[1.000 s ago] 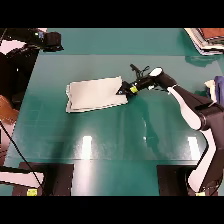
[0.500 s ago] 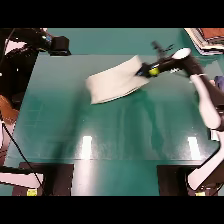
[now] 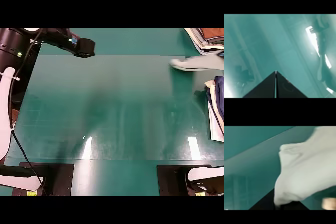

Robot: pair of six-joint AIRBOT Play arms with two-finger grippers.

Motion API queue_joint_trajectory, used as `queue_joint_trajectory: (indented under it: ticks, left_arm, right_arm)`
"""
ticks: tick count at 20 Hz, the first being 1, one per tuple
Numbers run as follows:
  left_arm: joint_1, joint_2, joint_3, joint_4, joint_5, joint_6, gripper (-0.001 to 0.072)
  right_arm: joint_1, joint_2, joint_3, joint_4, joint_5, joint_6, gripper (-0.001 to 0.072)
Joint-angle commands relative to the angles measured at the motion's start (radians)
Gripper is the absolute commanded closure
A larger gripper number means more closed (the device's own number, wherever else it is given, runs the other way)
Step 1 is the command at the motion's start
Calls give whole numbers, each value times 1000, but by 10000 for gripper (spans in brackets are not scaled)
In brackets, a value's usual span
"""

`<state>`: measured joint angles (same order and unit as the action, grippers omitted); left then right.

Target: Fold the shirts.

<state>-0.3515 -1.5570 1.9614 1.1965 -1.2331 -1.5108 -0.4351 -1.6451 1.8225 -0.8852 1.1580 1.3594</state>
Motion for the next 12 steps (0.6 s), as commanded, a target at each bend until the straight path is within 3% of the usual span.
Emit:
queue_joint_trajectory:
  ticks: [1,6,12]
  left_arm:
    - [-44,1,0,0,29,0,680]
    - [-43,1,0,0,29,0,680]
    - [-43,1,0,0,28,0,679]
  right_arm:
    - [-139,0,0,-6,-42,1,697]
    - [-165,-15,23,1,-93,-67,698]
    - [-180,3,292,2,-79,-120,698]
